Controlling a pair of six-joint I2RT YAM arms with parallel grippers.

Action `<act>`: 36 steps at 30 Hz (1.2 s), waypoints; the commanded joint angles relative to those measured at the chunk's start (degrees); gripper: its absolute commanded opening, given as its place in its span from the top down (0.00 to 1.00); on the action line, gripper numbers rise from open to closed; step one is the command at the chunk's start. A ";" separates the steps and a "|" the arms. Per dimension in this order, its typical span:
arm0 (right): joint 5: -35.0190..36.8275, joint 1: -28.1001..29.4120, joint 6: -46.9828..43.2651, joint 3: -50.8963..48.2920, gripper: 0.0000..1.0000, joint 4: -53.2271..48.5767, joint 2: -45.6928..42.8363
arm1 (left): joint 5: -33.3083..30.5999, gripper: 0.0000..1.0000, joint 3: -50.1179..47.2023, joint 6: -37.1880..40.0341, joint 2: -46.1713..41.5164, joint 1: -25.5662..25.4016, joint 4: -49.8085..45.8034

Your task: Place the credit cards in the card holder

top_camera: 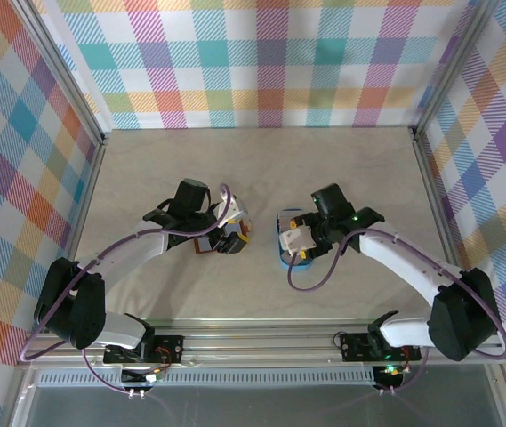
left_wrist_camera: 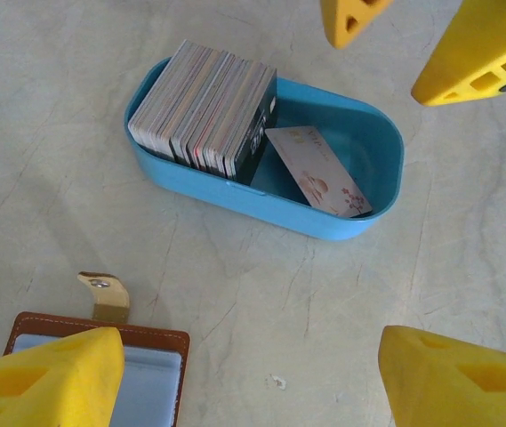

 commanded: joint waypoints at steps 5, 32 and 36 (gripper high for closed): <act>2.49 2.52 -7.71 3.92 0.39 -6.63 7.37 | -1.16 0.24 -0.84 2.86 -0.60 -1.45 -2.08; 12.23 6.31 -7.53 14.54 0.37 -13.58 23.95 | -1.17 0.23 -0.86 3.53 0.02 -2.51 -4.45; 12.32 6.72 -7.32 15.56 0.37 -15.01 25.25 | -1.26 0.23 -0.96 3.68 -0.16 -2.58 -4.38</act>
